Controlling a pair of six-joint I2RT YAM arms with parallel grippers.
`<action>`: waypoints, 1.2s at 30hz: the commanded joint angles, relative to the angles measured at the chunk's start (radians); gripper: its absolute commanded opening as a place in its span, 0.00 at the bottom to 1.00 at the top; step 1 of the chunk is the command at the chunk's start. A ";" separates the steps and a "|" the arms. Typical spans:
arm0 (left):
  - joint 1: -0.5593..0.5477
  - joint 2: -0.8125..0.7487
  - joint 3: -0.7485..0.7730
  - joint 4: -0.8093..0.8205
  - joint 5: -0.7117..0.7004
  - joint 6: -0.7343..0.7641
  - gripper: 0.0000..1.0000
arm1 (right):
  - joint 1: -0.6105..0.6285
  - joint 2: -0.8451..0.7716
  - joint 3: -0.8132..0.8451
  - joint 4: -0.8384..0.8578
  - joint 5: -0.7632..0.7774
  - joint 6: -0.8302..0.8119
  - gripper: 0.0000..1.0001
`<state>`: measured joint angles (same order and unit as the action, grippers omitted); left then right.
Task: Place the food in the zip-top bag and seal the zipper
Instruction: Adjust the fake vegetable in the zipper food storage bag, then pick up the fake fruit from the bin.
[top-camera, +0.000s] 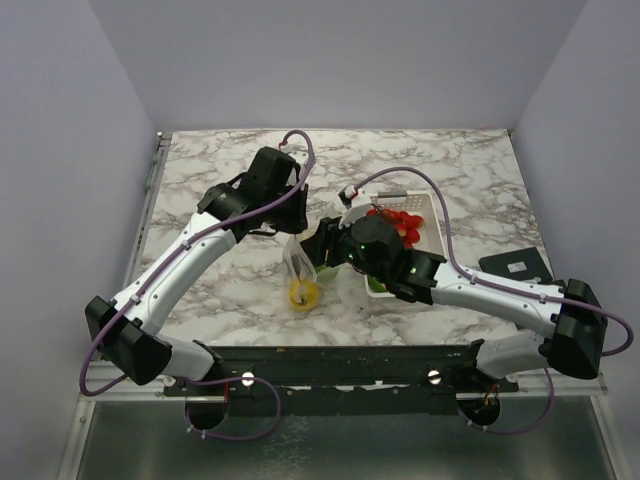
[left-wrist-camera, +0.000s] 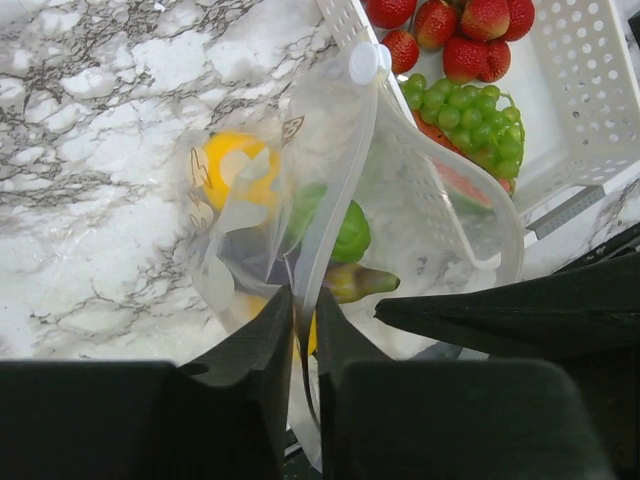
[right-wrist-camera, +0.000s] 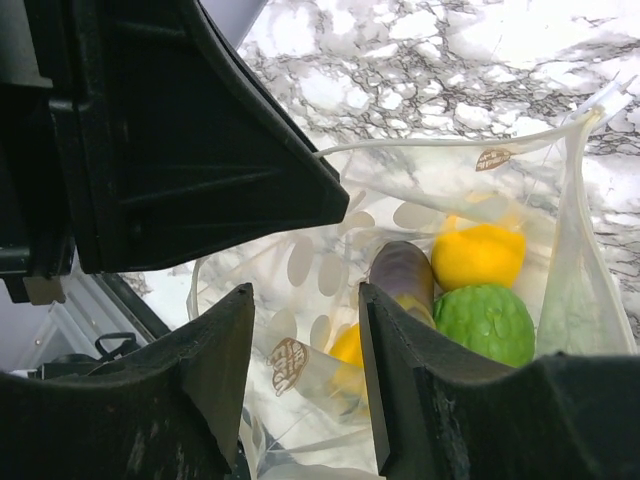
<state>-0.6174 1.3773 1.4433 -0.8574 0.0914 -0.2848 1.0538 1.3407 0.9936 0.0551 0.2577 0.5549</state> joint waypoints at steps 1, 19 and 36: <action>-0.007 -0.002 0.022 -0.042 -0.051 0.030 0.09 | 0.012 0.013 0.045 -0.049 0.053 -0.024 0.52; -0.007 -0.073 0.013 0.045 -0.298 0.060 0.00 | 0.010 -0.170 0.078 -0.315 0.297 -0.141 0.54; -0.007 -0.035 0.017 0.152 -0.409 0.106 0.00 | -0.313 -0.045 0.177 -0.460 0.127 -0.295 0.58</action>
<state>-0.6174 1.3434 1.5055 -0.7845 -0.2657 -0.1967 0.8108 1.2190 1.1408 -0.3508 0.4927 0.3088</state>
